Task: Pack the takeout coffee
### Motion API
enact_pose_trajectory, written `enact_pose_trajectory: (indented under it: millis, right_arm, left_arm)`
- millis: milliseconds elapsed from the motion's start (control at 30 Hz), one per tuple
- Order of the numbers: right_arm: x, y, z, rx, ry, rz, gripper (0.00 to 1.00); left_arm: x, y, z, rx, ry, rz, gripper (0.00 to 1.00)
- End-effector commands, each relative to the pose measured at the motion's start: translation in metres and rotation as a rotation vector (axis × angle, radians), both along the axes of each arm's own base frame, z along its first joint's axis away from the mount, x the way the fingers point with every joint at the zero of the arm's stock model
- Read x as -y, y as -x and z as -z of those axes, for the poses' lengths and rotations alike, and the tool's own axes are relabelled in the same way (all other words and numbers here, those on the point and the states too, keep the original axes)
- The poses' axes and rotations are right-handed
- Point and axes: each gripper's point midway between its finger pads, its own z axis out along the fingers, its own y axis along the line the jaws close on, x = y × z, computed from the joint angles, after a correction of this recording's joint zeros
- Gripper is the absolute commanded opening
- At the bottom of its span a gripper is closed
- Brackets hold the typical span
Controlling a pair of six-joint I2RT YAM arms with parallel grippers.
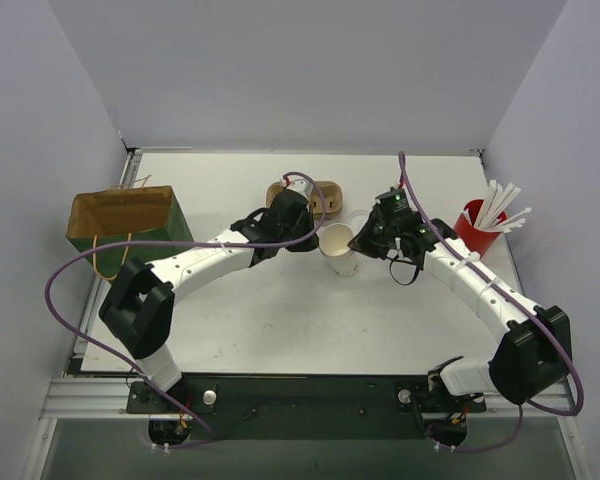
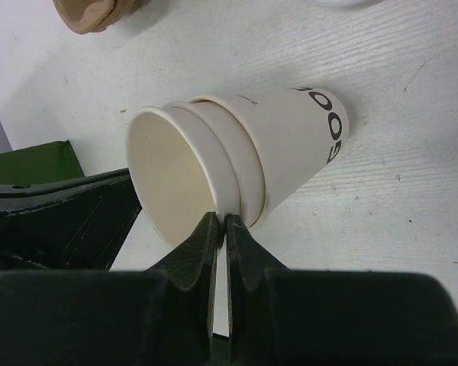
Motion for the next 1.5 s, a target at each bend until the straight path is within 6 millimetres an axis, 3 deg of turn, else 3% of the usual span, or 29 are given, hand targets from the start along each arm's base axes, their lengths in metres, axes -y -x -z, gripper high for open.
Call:
enact_pose_trajectory:
  millis: [0, 267, 400, 467, 600, 700, 800, 900, 933, 1000, 1033, 1067, 1133, 1167, 1267, 1300, 1467]
  right_arm:
    - [-0.019, -0.014, -0.062, 0.170, -0.177, -0.014, 0.00]
    - [-0.035, -0.013, -0.052, 0.133, -0.190, -0.045, 0.00]
    - [-0.047, -0.016, -0.058, 0.138, -0.195, -0.066, 0.00]
    - [-0.047, -0.019, -0.066, 0.157, -0.201, -0.062, 0.00]
    - [-0.031, -0.025, -0.074, 0.185, -0.194, -0.022, 0.00]
    - [-0.019, -0.025, -0.065, 0.162, -0.184, 0.007, 0.00]
    - [-0.014, -0.023, -0.048, 0.119, -0.195, 0.029, 0.00]
    - [-0.017, -0.021, -0.040, 0.103, -0.224, 0.029, 0.00]
    - [-0.017, -0.021, -0.039, 0.101, -0.223, 0.030, 0.00]
    - [-0.017, -0.023, -0.038, 0.099, -0.222, 0.035, 0.00]
    - [-0.016, -0.023, -0.037, 0.095, -0.219, 0.036, 0.00]
    - [-0.016, -0.023, -0.035, 0.091, -0.214, 0.039, 0.00]
    - [-0.017, -0.024, -0.035, 0.085, -0.211, 0.041, 0.00]
    - [-0.018, -0.024, -0.033, 0.079, -0.210, 0.041, 0.00]
    - [-0.020, -0.025, -0.034, 0.077, -0.218, 0.046, 0.00]
    - [-0.020, -0.025, -0.034, 0.074, -0.217, 0.048, 0.00]
    - [-0.025, -0.024, -0.041, 0.055, -0.189, 0.044, 0.00]
  left_arm:
    - [0.001, 0.008, 0.003, -0.014, -0.056, 0.046, 0.00]
    - [0.012, 0.013, -0.032, 0.036, -0.004, 0.091, 0.00]
    - [0.009, 0.017, -0.030, 0.053, -0.063, 0.091, 0.00]
    - [0.005, 0.020, -0.019, 0.048, -0.131, 0.092, 0.00]
    - [-0.011, 0.019, -0.008, 0.056, -0.228, 0.058, 0.00]
    - [-0.012, 0.022, -0.015, 0.071, -0.214, 0.076, 0.00]
    - [-0.010, 0.023, -0.036, 0.115, -0.127, 0.097, 0.22]
    - [-0.014, 0.023, -0.047, 0.118, -0.053, 0.101, 0.25]
    - [-0.015, 0.026, -0.051, 0.119, -0.017, 0.111, 0.30]
    - [-0.018, 0.029, -0.056, 0.137, 0.026, 0.111, 0.47]
    - [-0.018, 0.027, -0.077, 0.196, 0.088, 0.106, 0.51]
    - [-0.020, 0.036, -0.065, 0.182, 0.095, 0.128, 0.57]
    - [-0.022, 0.039, -0.078, 0.227, 0.147, 0.126, 0.59]
    - [-0.027, 0.042, -0.066, 0.219, 0.136, 0.123, 0.59]
    - [-0.033, 0.038, -0.062, 0.309, 0.123, 0.110, 0.61]
    - [-0.037, 0.040, -0.048, 0.339, 0.106, 0.120, 0.63]
    - [-0.030, 0.044, -0.024, 0.468, 0.030, 0.134, 0.73]
